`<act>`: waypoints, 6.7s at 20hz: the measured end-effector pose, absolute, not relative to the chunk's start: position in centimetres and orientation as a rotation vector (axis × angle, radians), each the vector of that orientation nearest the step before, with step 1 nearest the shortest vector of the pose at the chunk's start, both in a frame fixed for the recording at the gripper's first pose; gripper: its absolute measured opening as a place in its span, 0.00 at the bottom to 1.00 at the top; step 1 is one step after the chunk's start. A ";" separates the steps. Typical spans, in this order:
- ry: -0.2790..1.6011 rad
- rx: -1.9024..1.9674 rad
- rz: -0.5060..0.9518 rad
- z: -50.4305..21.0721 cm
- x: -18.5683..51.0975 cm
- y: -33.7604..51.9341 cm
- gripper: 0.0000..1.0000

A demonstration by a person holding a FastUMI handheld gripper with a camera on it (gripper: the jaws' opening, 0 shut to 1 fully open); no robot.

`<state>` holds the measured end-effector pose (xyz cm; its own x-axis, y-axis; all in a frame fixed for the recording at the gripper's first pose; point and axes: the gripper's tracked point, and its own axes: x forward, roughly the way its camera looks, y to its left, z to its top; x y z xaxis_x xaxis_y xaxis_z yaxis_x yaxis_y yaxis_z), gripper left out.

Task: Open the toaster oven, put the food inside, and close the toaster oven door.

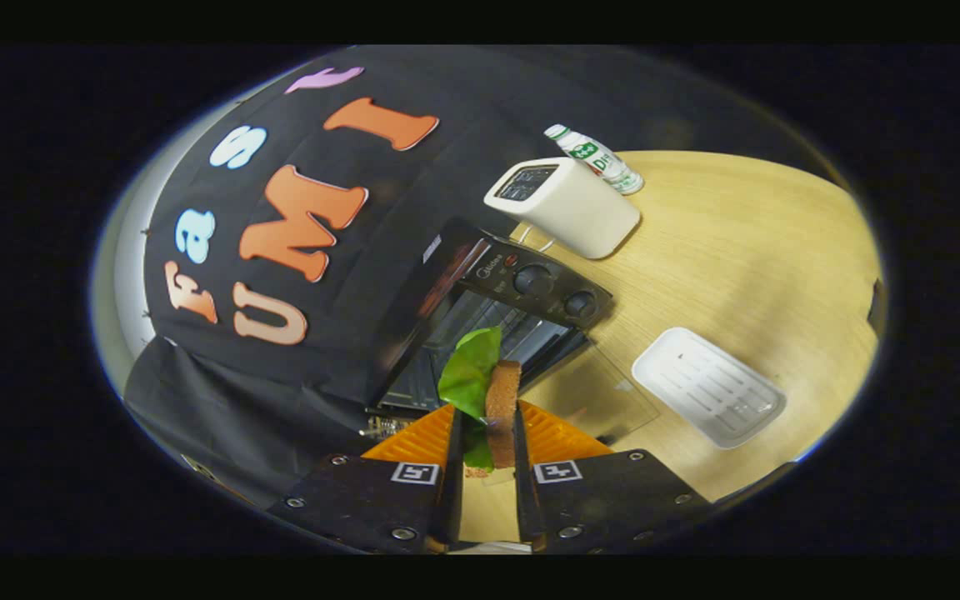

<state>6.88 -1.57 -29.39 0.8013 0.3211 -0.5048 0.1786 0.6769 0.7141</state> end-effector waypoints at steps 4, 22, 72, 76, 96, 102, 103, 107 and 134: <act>0.568 0.973 0.024 -31.5 9.6 0.4 0.27; 0.372 1.283 -0.224 -37.1 19.6 5.4 0.37; 0.798 -0.302 -0.047 -46.3 -0.1 2.4 1.00; 0.774 -0.273 -0.045 -45.4 -0.2 2.8 1.00; 0.566 -0.209 0.029 -35.6 8.4 7.0 1.00; 0.517 -0.211 0.041 -33.6 11.4 7.8 1.00; 0.510 -0.213 0.043 -33.2 12.0 7.9 1.00; 0.473 -0.236 0.053 -31.6 15.0 8.3 1.00; 0.220 -0.172 0.136 -13.8 10.3 13.4 1.00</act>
<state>10.30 13.42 -13.84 0.9668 0.1154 -0.2281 -0.1531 0.9760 -0.1548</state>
